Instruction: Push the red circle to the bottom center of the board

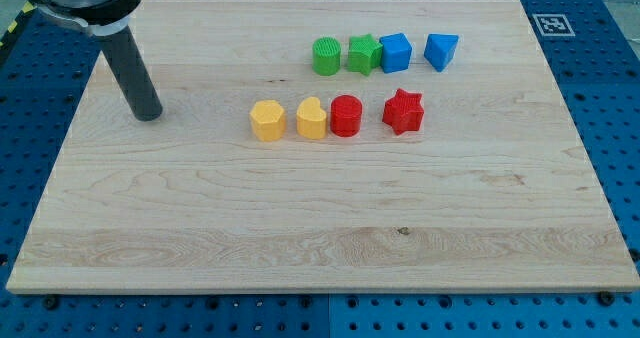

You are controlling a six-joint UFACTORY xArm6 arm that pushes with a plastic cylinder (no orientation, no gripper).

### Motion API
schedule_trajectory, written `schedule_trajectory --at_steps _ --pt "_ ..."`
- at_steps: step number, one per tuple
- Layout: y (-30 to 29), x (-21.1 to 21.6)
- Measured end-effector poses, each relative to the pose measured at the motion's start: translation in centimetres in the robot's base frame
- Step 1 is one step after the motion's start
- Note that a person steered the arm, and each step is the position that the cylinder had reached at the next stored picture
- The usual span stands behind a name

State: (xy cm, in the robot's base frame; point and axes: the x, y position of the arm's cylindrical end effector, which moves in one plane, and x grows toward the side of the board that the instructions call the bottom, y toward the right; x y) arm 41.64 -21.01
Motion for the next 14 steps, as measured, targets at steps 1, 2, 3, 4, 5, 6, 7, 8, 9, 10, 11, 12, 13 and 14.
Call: schedule_trajectory --at_steps 1,2,3,4,5,6,7,8,9,10,11,12,13,14 --pt "0.1 0.0" --pt "0.3 0.0" --pt "0.8 -2.1" --pt "3.2 -6.8" --pt "8.2 -9.1" --pt "11.1 -8.5" --pt "15.2 -7.5" --pt "19.7 -4.7" --pt "24.0 -1.4" --pt "26.6 2.1" --pt "27.9 5.9" --pt "29.4 8.9" --pt "32.1 7.0" --pt "32.5 5.7"
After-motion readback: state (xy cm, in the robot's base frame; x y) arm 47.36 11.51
